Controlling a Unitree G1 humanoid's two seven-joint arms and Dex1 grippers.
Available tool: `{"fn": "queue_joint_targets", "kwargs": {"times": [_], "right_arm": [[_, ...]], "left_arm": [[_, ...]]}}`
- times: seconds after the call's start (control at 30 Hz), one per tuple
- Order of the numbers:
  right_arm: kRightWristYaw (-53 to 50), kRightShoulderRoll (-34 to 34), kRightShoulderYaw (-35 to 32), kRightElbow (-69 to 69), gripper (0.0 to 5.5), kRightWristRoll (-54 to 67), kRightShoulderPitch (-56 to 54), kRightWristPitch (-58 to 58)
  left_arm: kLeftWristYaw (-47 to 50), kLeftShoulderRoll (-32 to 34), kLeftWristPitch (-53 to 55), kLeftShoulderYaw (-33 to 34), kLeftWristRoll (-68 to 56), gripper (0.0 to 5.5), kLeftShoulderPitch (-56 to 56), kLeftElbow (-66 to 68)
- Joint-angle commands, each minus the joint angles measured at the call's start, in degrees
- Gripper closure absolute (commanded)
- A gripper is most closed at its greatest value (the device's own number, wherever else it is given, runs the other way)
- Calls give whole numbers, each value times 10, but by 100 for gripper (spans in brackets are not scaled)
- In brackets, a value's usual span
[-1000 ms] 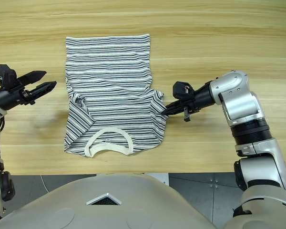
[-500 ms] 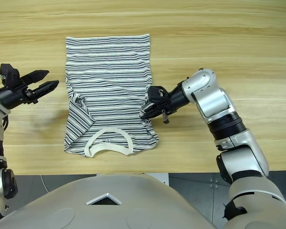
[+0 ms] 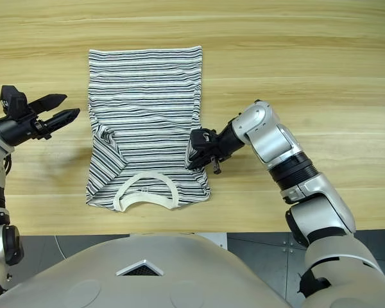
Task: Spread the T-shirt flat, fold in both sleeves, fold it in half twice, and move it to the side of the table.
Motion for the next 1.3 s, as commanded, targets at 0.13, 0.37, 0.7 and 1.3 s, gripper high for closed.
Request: {"fn": "queue_joint_targets", "kwargs": {"times": [0.13,0.37,0.7,1.3], "right_arm": [[0,-1,10,-5,429,-2,8,5],[-3,4,-4,-39,399,16,4,11],[-8,22,-1,-54,399,31,-13,23],[77,20,-218,-126,399,350,-26,186]], "left_arm": [[-9,-1,-10,-6,9,246,-13,11],[-14,-3,-11,-12,8,246,-17,13],[-9,-11,3,-20,4,246,-9,-17],[11,-55,-16,21,-52,246,-16,-83]]}}
